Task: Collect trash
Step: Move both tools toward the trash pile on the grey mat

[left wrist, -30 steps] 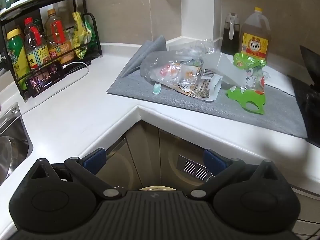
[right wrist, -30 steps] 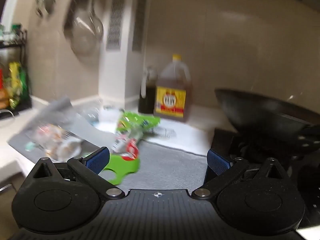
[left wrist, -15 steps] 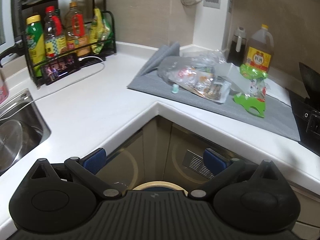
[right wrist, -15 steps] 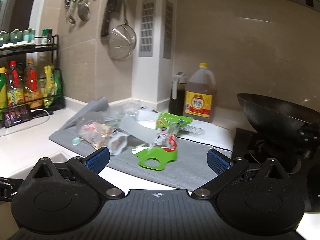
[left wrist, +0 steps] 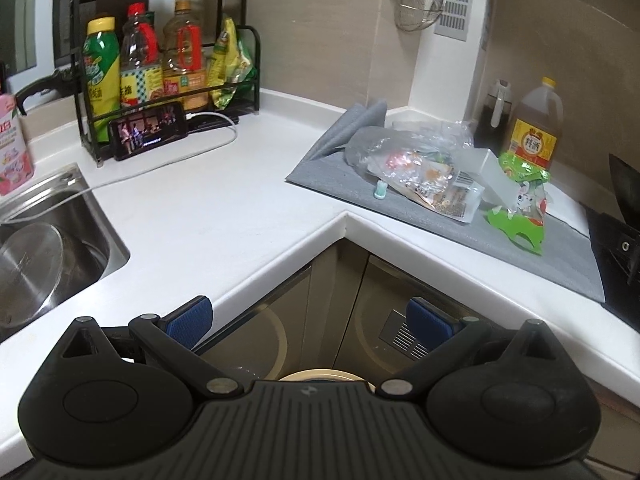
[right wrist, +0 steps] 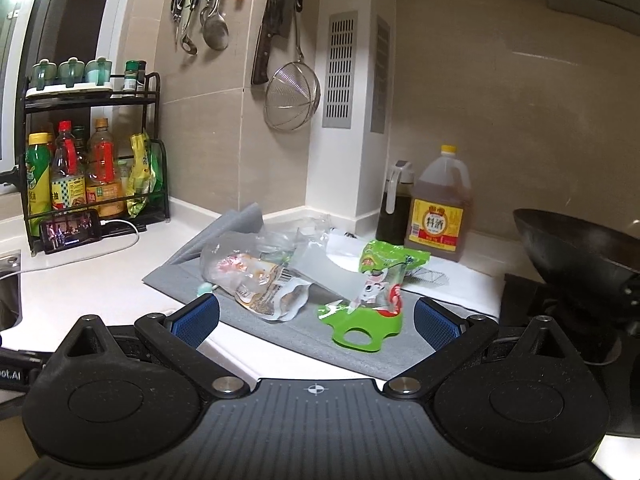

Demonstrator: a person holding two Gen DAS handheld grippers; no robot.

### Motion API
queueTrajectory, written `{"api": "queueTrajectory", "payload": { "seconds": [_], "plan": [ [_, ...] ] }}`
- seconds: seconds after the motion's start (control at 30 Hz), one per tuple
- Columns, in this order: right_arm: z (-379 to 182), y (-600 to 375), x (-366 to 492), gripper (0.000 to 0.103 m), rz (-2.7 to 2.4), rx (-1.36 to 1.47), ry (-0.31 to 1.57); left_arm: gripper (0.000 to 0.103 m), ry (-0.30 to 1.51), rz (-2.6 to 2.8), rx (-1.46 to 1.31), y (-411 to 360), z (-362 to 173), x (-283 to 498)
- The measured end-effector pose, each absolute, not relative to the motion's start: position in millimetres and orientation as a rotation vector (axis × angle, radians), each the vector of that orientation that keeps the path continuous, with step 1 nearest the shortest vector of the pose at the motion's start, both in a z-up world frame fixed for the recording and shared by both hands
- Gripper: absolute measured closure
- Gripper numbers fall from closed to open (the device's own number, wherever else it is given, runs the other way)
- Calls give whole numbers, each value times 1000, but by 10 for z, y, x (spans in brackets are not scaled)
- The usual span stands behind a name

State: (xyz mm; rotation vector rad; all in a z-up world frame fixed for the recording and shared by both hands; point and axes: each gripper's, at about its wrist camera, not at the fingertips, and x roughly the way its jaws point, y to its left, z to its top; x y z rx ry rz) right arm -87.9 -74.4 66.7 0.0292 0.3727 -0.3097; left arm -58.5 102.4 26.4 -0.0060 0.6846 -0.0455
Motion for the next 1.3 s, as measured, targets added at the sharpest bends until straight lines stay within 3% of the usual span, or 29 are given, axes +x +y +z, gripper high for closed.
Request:
{"api": "queueTrajectory", "payload": {
  "seconds": [0.67,1.3],
  "plan": [
    [421,-1264,-1483,0,-289,191,354,0,632,44,153,738,327,-763],
    [460,-1356,-1550,0,-271,200,350,0,628,-1,220,589,374,-845]
  ]
}}
